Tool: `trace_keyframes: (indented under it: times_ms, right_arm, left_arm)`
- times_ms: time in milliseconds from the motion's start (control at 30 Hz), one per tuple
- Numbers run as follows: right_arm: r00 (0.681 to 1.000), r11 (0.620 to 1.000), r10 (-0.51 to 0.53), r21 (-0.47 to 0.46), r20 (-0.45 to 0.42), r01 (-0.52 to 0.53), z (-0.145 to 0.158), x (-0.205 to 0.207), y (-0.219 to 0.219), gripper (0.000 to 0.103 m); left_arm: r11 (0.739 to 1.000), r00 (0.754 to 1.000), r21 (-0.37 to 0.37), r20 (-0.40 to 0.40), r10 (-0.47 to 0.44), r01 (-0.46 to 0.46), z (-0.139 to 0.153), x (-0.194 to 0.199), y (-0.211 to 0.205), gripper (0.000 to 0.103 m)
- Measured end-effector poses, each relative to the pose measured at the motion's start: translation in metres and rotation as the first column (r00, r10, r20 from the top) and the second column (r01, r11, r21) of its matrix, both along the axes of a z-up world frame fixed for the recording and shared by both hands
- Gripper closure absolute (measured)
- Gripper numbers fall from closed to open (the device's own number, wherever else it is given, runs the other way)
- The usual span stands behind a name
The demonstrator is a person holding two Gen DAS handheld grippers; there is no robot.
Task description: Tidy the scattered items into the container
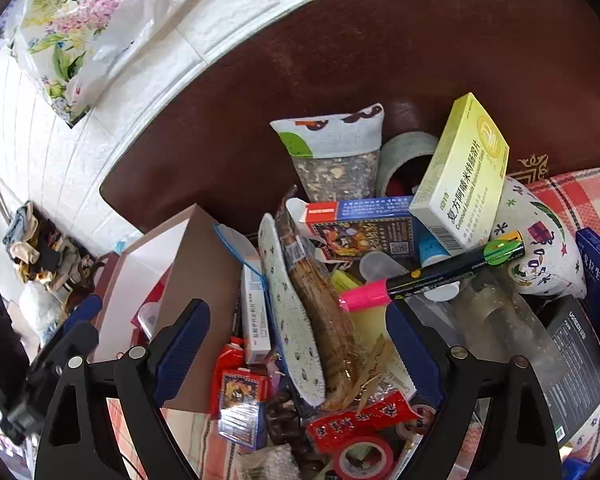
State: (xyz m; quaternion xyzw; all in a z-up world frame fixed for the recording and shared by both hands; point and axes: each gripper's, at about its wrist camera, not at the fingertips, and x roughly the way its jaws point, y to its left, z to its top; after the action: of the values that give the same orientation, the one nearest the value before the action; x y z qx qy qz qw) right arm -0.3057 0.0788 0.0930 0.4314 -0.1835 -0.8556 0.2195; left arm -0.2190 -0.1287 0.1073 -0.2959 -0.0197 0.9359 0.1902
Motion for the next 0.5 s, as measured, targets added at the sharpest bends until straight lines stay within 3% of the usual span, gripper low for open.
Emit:
trace_keyframes:
  times_ms: [300,500]
  right_arm:
    - [0.994,1.000,0.004,-0.013,0.106,-0.003,-0.027,-0.017,0.015,0.012]
    - [0.992,0.999,-0.002,-0.032,0.129,0.006,-0.036,-0.022,0.024,0.012]
  left_arm:
    - [0.995,0.994,-0.047,0.062,-0.090,0.093,-0.035,-0.006,0.054,0.007]
    - [0.994,0.988,-0.067,0.132,-0.079,0.088,-0.065,-0.021,0.067,0.010]
